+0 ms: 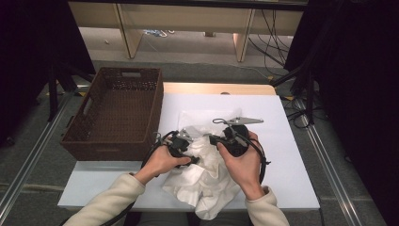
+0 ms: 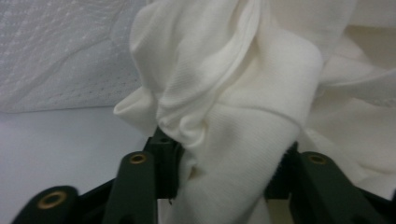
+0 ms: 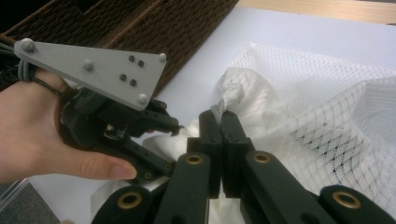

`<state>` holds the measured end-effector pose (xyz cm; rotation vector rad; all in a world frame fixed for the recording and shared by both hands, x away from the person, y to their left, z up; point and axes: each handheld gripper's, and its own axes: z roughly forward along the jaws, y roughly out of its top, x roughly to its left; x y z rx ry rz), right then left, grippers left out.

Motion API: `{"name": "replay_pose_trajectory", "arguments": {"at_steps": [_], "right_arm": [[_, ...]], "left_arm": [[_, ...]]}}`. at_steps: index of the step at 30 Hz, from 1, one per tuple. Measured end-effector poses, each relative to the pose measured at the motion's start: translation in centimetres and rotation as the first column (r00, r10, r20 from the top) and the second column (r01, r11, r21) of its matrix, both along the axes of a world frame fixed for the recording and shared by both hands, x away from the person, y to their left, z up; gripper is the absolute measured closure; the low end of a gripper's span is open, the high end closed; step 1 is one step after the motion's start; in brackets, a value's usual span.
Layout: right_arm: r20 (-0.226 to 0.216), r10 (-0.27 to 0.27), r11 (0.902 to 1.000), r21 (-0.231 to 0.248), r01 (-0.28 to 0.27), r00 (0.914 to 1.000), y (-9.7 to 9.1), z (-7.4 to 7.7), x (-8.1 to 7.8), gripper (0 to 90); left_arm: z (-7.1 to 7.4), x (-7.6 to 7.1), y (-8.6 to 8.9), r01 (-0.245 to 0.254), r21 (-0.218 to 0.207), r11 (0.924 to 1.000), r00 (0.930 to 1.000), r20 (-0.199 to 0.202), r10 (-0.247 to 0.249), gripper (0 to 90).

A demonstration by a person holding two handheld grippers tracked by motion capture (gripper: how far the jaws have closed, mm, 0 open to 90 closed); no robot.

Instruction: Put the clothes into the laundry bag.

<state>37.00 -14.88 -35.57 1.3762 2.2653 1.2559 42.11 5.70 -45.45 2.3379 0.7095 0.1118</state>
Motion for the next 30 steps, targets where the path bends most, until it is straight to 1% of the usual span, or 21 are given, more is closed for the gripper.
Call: {"name": "replay_pose_trajectory", "arguments": {"at_steps": [1, 2, 3, 4, 5, 7, 8, 9, 10, 11, 12, 15, 18, 20, 21, 22, 24, 26, 27, 29, 30], "right_arm": [[-0.001, 0.002, 1.0000, 0.002, -0.002, 1.0000, 0.0, 0.0, 0.0, 90.0], [0.010, 0.006, 0.9998, -0.018, -0.006, 0.9999, -0.1, 0.0, 0.1, 90.0], [0.009, 0.006, 0.9999, -0.014, -0.005, 0.9999, -0.1, 0.0, 0.1, 90.0], [0.013, 0.008, 0.9998, -0.018, -0.008, 0.9999, -0.1, 0.0, 0.1, 90.0], [0.004, 0.004, 1.0000, -0.003, -0.004, 1.0000, 0.0, 0.0, 0.0, 90.0], [0.021, 0.012, 0.9998, -0.015, -0.012, 0.9997, 0.0, -0.1, 0.2, 90.0], [0.020, 0.007, 0.9999, -0.013, -0.007, 0.9998, 0.0, -0.1, 0.2, 90.0], [0.025, 0.004, 0.9999, -0.016, -0.003, 0.9997, 0.0, -0.1, 0.2, 90.0], [0.026, -0.001, 0.9998, -0.018, 0.001, 0.9997, -0.1, -0.1, 0.2, 90.0], [0.027, -0.009, 0.9997, -0.023, 0.009, 0.9996, -0.1, 0.0, 0.2, 90.0], [0.031, 0.000, 1.0000, -0.008, 0.000, 0.9995, 0.0, -0.1, 0.3, 90.0], [0.031, -0.006, 0.9999, -0.011, 0.006, 0.9995, 0.2, 0.0, 0.0, 90.0], [0.050, -0.005, 0.9999, -0.014, 0.006, 0.9987, 0.5, 0.2, -0.3, 90.0], [0.069, 0.001, 1.0000, -0.005, -0.001, 0.9976, 0.4, 0.3, -0.3, 90.0], [0.061, -0.008, 1.0000, -0.004, 0.008, 0.9981, 0.4, 0.4, -0.4, 90.0], [0.058, -0.002, 1.0000, 0.001, 0.002, 0.9983, 0.3, 0.4, -0.3, 90.0], [0.045, 0.009, 0.9995, 0.031, -0.011, 0.9989, 0.3, 0.3, -0.3, 90.0], [0.040, 0.034, 0.9990, 0.028, -0.035, 0.9986, 0.6, 0.3, -0.3, 90.0], [0.026, 0.030, 0.9982, 0.051, -0.031, 0.9992, 0.8, 0.2, -0.4, 90.0], [0.027, 0.039, 0.9985, 0.038, -0.040, 0.9989, 0.9, 0.0, -0.3, 90.0], [0.014, 0.048, 0.9980, 0.041, -0.048, 0.9988, 0.9, -0.1, -0.3, 90.0]], "left_arm": [[0.1, -0.1, 0.0, -0.001, 0.010, 1.0000, 1.0000, 0.008, 0.000, 65.7], [0.1, -0.2, -0.1, -0.013, 0.000, 0.9999, 0.9999, 0.006, 0.013, 69.0], [0.2, -0.3, -0.1, -0.015, -0.004, 0.9999, 0.9997, 0.020, 0.015, 71.3], [0.3, -0.6, -0.1, -0.039, -0.034, 0.9987, 0.9989, 0.023, 0.040, 73.0], [0.6, -0.8, 0.0, -0.041, -0.044, 0.9982, 0.9989, 0.022, 0.042, 74.0], [1.6, -1.4, 0.4, -0.086, -0.109, 0.9903, 0.9959, 0.017, 0.088, 74.8], [2.0, -1.6, 0.7, -0.086, -0.125, 0.9885, 0.9957, 0.024, 0.090, 75.1], [2.6, -1.8, 0.8, -0.093, -0.163, 0.9823, 0.9952, 0.016, 0.096, 75.1], [3.5, -2.2, 1.0, -0.085, -0.198, 0.9766, 0.9958, 0.016, 0.090, 75.1], [4.4, -2.8, 1.1, -0.075, -0.213, 0.9742, 0.9962, 0.028, 0.083, 75.2], [4.9, -3.1, 1.0, -0.068, -0.218, 0.9735, 0.9962, 0.039, 0.078, 75.2], [6.3, -4.7, -0.1, -0.048, -0.250, 0.9672, 0.9951, 0.072, 0.068, 75.3], [6.9, -5.3, -0.9, -0.025, -0.245, 0.9693, 0.9923, 0.112, 0.054, 75.3], [6.9, -5.3, -1.3, -0.019, -0.242, 0.9701, 0.9908, 0.125, 0.050, 75.3], [6.7, -5.1, -1.5, -0.008, -0.242, 0.9702, 0.9902, 0.134, 0.041, 75.2], [6.5, -4.9, -1.7, -0.010, -0.228, 0.9735, 0.9887, 0.144, 0.044, 75.2], [5.9, -4.4, -2.1, -0.005, -0.216, 0.9763, 0.9873, 0.154, 0.039, 75.1], [4.9, -3.6, -2.9, 0.014, -0.204, 0.9788, 0.9818, 0.188, 0.025, 74.8], [4.4, -3.3, -3.3, 0.011, -0.206, 0.9786, 0.9796, 0.199, 0.030, 74.8], [3.5, -2.5, -3.7, 0.015, -0.184, 0.9827, 0.9741, 0.224, 0.027, 74.6], [2.9, -2.1, -4.0, 0.000, -0.214, 0.9768, 0.9758, 0.213, 0.047, 74.4]]}}
